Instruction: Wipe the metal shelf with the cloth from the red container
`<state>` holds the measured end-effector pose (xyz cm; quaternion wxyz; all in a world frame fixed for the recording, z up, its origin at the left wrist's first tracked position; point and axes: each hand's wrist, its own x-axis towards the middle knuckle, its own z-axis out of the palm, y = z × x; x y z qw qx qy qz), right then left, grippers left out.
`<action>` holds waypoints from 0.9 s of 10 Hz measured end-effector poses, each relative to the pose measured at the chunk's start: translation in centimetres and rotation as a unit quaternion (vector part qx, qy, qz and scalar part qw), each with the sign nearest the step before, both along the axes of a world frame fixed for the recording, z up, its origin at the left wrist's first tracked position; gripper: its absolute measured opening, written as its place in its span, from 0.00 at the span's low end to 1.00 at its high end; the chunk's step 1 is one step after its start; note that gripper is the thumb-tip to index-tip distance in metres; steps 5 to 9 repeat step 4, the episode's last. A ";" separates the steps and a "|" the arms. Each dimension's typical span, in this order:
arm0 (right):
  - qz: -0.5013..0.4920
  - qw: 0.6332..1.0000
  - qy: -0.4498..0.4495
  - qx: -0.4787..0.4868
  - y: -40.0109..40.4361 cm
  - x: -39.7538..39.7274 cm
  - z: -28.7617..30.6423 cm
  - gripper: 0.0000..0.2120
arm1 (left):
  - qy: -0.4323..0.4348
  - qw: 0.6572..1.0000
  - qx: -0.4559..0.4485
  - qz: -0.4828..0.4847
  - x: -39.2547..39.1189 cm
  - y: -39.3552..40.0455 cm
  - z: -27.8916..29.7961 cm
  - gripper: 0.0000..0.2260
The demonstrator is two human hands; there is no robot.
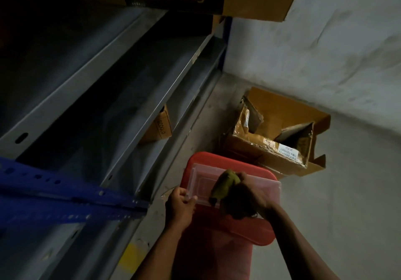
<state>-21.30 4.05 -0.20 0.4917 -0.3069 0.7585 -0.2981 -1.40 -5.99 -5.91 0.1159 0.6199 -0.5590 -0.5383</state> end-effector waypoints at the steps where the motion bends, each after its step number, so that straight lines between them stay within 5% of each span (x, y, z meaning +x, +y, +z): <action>1: 0.079 0.956 0.281 -0.002 1.1 -0.5 -2.1 0.15 | 0.013 1.000 0.002 0.008 0.3 0.3 0.4 0.07; 2: 0.146 0.884 0.444 0.011 2.3 0.1 -3.4 0.25 | 0.027 0.999 0.001 0.021 0.3 0.4 0.6 0.07; 3: 0.188 0.861 0.472 -0.024 2.5 0.1 -4.2 0.23 | 0.023 1.000 0.006 0.010 0.3 0.6 1.3 0.08; 4: 0.171 0.874 0.440 -0.115 1.7 1.3 -1.6 0.27 | -0.005 0.999 -0.007 -0.052 0.9 0.8 2.5 0.09; 9: 0.171 0.874 0.440 -0.115 1.7 1.3 -1.6 0.27 | -0.005 0.999 -0.007 -0.052 0.9 0.8 2.5 0.09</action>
